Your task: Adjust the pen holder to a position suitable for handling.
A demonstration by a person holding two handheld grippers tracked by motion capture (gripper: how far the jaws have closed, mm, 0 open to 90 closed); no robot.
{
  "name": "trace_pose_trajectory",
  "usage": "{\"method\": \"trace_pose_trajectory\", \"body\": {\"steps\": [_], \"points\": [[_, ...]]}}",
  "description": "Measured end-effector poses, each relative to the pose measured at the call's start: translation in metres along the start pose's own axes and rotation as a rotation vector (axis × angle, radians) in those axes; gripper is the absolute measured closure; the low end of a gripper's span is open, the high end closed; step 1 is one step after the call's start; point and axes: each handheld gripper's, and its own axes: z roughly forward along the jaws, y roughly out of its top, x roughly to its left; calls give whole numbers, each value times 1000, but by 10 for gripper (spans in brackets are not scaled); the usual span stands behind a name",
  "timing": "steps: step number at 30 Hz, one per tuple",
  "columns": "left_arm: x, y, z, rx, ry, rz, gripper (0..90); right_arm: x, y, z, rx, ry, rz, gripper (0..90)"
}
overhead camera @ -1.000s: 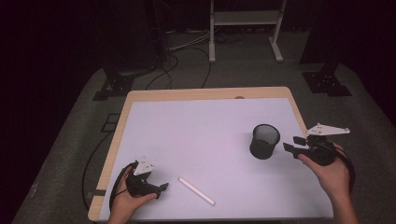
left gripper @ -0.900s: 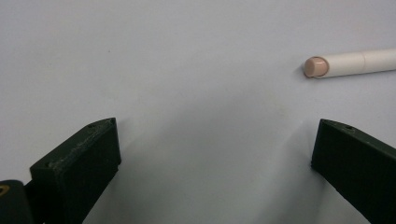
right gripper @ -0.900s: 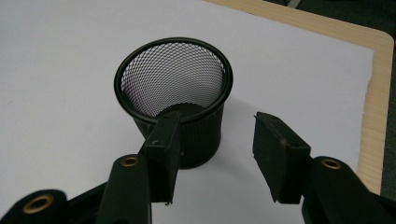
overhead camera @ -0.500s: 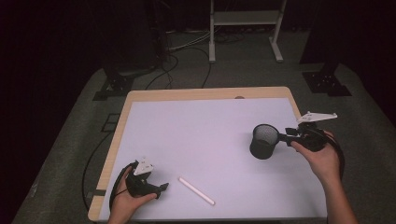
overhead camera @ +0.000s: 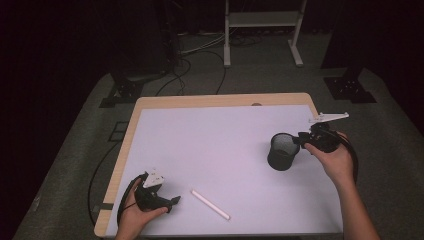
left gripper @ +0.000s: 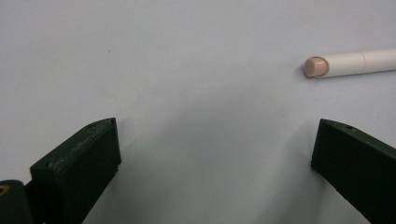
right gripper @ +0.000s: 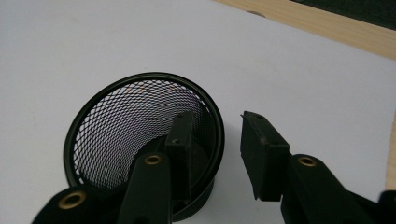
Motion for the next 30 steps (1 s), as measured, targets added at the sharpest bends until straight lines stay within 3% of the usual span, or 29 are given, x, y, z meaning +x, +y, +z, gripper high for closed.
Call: {"method": "trace_pose_trajectory", "body": {"steps": [16,30], "points": [[0,0,0,3,1,6,4,-2,0,21,57,24,2,742],[0,0,0,3,1,6,4,-3,1,23,68,34,12,807]]}}
